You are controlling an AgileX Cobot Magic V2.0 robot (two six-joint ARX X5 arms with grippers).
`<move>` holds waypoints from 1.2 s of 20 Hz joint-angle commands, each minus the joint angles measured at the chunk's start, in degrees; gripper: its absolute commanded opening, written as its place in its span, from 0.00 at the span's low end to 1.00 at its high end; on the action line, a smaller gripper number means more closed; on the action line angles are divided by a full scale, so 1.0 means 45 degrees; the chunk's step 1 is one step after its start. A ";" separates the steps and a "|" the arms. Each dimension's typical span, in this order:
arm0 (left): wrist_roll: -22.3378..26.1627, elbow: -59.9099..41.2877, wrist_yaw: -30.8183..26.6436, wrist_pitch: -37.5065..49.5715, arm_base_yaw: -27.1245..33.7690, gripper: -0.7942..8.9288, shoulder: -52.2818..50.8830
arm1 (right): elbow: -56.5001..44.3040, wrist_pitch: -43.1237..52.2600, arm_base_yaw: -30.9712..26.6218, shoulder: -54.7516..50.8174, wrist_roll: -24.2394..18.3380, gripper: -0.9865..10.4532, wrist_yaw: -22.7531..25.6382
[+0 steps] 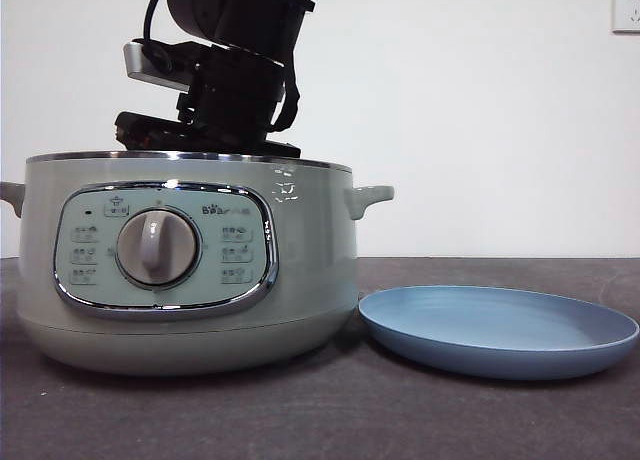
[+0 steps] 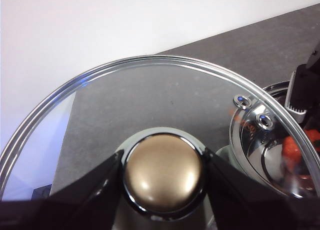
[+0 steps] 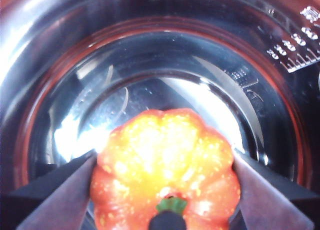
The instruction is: Take the pumpkin out from the steamer,put the pumpkin in the blue plate,close the lid
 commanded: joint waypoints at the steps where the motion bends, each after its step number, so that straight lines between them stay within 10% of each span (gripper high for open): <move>1: -0.0039 0.0102 -0.0121 0.0651 -0.0005 0.07 -0.0053 | 0.0039 -0.0311 0.0019 -0.0889 0.0083 0.08 0.0049; 8: 0.0019 0.0102 -0.0024 0.1681 -0.0005 0.07 0.0389 | 0.0034 -0.4721 -0.1681 -0.5047 0.1175 0.08 0.0107; 13: 0.0029 0.0102 0.0335 0.2200 -0.0005 0.07 0.0389 | -0.1122 -0.6533 -0.3109 -0.5877 0.2890 0.08 0.2229; 24: 0.0015 0.0107 0.1287 0.2268 -0.0005 0.07 0.0393 | -0.9486 0.1418 -0.3313 -0.7519 0.3317 0.09 0.2919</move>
